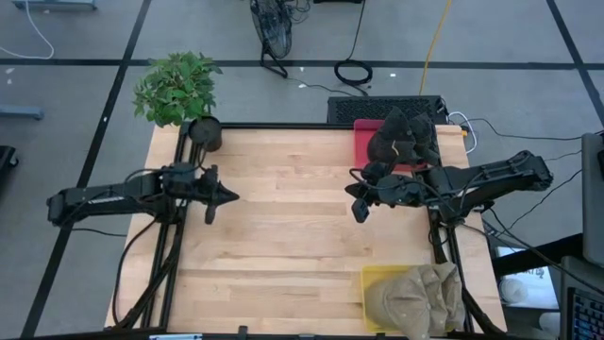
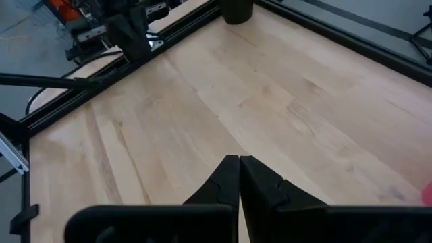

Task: Pick & Place hat
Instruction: Return to Home Position

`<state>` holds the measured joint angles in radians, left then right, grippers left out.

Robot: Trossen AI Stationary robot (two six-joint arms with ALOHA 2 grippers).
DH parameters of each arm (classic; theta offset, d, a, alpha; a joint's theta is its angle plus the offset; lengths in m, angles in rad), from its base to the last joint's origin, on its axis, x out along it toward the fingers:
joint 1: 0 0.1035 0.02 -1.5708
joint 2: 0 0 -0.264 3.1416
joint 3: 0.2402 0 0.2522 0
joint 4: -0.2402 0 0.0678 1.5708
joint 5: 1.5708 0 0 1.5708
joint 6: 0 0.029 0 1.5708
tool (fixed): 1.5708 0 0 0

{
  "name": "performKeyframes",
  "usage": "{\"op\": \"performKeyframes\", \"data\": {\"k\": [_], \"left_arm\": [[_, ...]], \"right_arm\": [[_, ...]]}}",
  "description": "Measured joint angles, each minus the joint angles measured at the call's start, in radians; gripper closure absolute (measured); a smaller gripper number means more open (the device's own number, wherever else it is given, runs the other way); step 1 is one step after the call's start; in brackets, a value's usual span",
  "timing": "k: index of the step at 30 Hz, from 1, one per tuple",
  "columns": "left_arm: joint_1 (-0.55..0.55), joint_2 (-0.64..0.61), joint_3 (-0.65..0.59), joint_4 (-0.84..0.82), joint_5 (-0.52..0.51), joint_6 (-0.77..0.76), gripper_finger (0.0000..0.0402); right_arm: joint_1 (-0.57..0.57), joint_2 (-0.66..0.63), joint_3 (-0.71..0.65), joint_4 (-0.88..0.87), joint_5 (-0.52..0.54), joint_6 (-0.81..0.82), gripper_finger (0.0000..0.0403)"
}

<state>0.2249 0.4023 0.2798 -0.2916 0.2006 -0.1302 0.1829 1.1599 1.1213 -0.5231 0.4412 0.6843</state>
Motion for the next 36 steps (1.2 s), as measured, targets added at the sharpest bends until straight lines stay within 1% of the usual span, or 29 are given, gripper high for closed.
{"op": "performKeyframes", "data": {"k": [2,3,5,10,14,22,28,32,34,36], "left_arm": [[-0.011,0.016,0.0,-0.003,-0.049,0.005,0.0401],[-0.016,0.024,-0.003,-0.002,-0.091,-0.008,0.0401],[-0.022,0.033,-0.02,-0.019,-0.121,-0.045,0.0401],[-0.06,0.033,-0.083,-0.008,-0.123,-0.165,0.0401],[-0.105,0.027,-0.113,-0.005,-0.15,-0.179,0.0401],[-0.185,0.027,-0.153,-0.004,-0.135,-0.256,0.0401],[-0.228,0.027,-0.178,0.0,-0.148,-0.241,0.0401],[-0.235,0.025,-0.178,0.004,-0.17,-0.218,0.0401],[-0.234,0.014,-0.185,0.036,-0.177,-0.211,0.0401],[-0.234,-0.008,-0.205,0.12,-0.181,-0.193,0.0401]], "right_arm": [[0.0,0.0,-0.005,0.008,0.001,-0.009,0.0403],[0.0,0.0,-0.011,0.01,0.001,-0.012,0.0403],[0.0,0.0,-0.024,0.023,-0.001,-0.012,0.0403],[0.0,0.0,-0.038,0.037,0.0,-0.012,0.0403],[0.0,0.0,-0.041,0.04,0.0,-0.018,0.0403],[0.0,0.0,-0.041,0.037,0.001,-0.027,0.0403],[0.0,0.0,-0.041,0.037,0.001,-0.034,0.0403],[0.0,0.0,-0.041,0.037,0.0,-0.034,0.0403],[0.0,0.0,-0.041,0.034,-0.001,-0.026,0.0403],[0.0,0.0,-0.041,0.03,-0.002,-0.015,0.0403]]}}
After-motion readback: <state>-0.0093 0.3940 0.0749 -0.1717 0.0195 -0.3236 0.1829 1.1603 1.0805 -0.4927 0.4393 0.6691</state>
